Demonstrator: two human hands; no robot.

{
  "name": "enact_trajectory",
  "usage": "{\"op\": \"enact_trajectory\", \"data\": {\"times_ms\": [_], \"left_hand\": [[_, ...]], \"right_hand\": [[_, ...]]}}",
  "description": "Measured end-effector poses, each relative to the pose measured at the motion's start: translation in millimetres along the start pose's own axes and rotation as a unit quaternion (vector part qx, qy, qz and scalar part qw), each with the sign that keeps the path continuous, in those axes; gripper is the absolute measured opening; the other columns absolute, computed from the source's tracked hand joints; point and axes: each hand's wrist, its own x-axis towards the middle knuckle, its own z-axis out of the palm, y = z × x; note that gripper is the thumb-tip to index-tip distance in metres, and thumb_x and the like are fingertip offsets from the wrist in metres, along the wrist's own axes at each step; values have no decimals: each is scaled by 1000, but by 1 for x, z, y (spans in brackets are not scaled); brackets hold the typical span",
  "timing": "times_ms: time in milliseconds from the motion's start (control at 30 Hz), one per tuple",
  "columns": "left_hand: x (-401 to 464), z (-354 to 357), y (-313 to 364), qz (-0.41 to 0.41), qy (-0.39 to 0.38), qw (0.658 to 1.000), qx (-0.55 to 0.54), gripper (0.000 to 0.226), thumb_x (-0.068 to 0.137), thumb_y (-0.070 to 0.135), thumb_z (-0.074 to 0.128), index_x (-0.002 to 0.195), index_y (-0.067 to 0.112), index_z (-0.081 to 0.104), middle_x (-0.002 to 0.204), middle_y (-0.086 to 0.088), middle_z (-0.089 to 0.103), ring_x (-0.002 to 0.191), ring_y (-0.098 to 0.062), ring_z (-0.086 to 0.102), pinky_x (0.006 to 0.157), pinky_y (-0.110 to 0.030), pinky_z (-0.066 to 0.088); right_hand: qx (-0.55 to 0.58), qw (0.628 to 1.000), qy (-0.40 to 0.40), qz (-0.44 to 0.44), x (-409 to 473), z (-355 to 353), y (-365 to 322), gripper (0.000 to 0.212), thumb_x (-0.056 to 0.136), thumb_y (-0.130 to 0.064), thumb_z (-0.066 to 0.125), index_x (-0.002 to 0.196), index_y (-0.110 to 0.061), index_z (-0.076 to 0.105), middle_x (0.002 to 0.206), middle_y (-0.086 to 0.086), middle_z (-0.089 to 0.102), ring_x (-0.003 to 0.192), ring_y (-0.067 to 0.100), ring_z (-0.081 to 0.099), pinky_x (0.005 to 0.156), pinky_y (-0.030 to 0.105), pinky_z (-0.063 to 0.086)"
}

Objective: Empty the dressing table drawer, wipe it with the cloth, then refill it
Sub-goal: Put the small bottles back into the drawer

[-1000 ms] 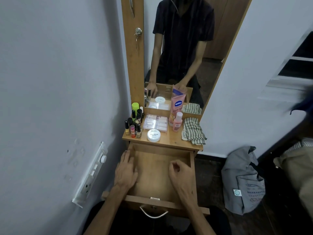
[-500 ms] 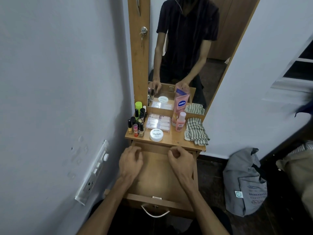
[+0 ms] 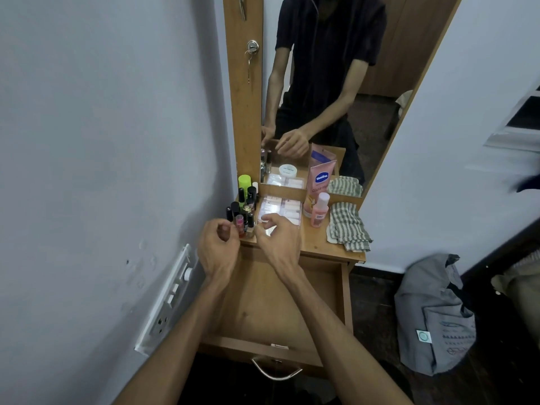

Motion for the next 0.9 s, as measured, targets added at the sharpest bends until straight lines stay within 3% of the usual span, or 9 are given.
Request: {"op": "enact_trajectory", "data": {"times_ms": [233, 400, 600, 700, 900], "left_hand": [[26, 2, 0, 87, -84, 989, 84, 28, 93, 35, 68, 116, 17, 69, 94, 4, 62, 84, -15, 59, 75, -32, 51], [30, 6, -3, 79, -110, 985, 111, 22, 93, 35, 67, 108, 19, 72, 95, 3, 61, 85, -15, 60, 74, -30, 50], [17, -2, -1, 70, -95, 991, 61, 10, 86, 29, 74, 93, 24, 69, 87, 10, 61, 77, -7, 59, 69, -29, 51], [3, -8, -5, 97, -110, 988, 41, 11, 84, 26, 76, 90, 23, 66, 82, 12, 61, 73, -2, 58, 63, -22, 49], [-23, -15, -26, 120, -151, 980, 58, 15, 79, 26, 78, 84, 29, 64, 76, 15, 63, 72, -1, 60, 61, -24, 52]], "right_hand": [[-19, 999, -25, -8, 19, 20, -12, 34, 82, -41, 71, 114, -32, 73, 94, -9, 66, 88, 14, 65, 73, 33, 55], [-29, 999, -40, -11, 22, 23, -8, 27, 84, -37, 71, 111, -33, 75, 93, -9, 66, 86, 15, 66, 71, 32, 55], [-10, 999, -40, -14, 13, 13, -2, 26, 85, -32, 73, 110, -26, 77, 98, -7, 71, 88, 10, 65, 75, 30, 54], [9, 999, -38, -25, 0, 4, 2, 22, 83, -30, 73, 103, -25, 79, 92, -9, 69, 78, 9, 62, 70, 28, 52], [12, 998, -58, -27, -33, -4, 24, 15, 80, -28, 75, 94, -25, 80, 82, -9, 69, 72, 6, 62, 65, 26, 54]]}}
